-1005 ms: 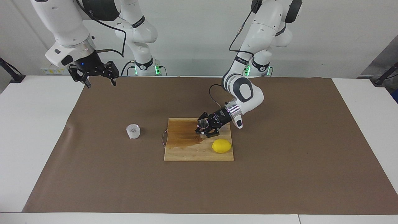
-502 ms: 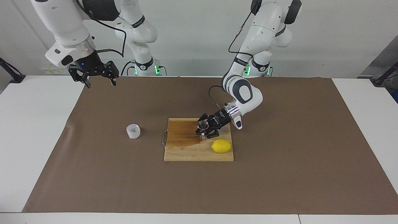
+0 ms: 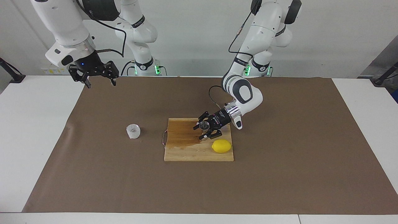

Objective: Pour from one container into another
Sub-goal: 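Set the metal cup on the board and open the left gripper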

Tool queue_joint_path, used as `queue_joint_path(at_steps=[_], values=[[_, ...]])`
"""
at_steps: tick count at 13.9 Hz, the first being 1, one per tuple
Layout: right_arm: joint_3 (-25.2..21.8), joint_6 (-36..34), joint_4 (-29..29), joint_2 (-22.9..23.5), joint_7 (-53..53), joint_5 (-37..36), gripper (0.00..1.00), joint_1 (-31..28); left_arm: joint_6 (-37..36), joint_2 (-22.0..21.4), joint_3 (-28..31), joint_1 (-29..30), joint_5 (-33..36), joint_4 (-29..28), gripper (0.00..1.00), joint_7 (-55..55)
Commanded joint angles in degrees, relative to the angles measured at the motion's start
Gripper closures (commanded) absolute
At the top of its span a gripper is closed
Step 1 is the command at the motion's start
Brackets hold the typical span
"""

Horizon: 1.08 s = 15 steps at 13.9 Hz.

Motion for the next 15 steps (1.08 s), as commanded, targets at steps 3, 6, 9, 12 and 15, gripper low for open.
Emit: queue_joint_path(at_steps=[3, 6, 9, 12, 15], values=[[0.39, 0.44, -0.99, -0.95, -0.68, 0.05, 0.00, -0.64, 2.63, -1.21, 0.65, -0.86, -0.68, -0.72, 0.00, 0.19], [0.39, 0.44, -0.99, -0.95, -0.68, 0.05, 0.00, -0.64, 3.78, -1.83, 0.73, -1.04, 1.43, -0.98, 0.00, 0.01], [0.39, 0.44, -0.99, -0.95, -0.68, 0.05, 0.00, -0.64, 5.01, -2.97, 0.73, -1.30, 5.29, -2.29, 0.00, 0.02], [0.39, 0.44, -0.99, -0.95, -0.68, 0.05, 0.00, -0.73, 7.19, -5.07, 0.82, -1.30, 10.91, -3.79, 0.00, -0.07], [0.39, 0.44, -0.99, -0.95, -0.68, 0.05, 0.00, -0.73, 8.52, -7.71, 0.82, -1.48, 14.61, -6.77, 0.00, -0.07]])
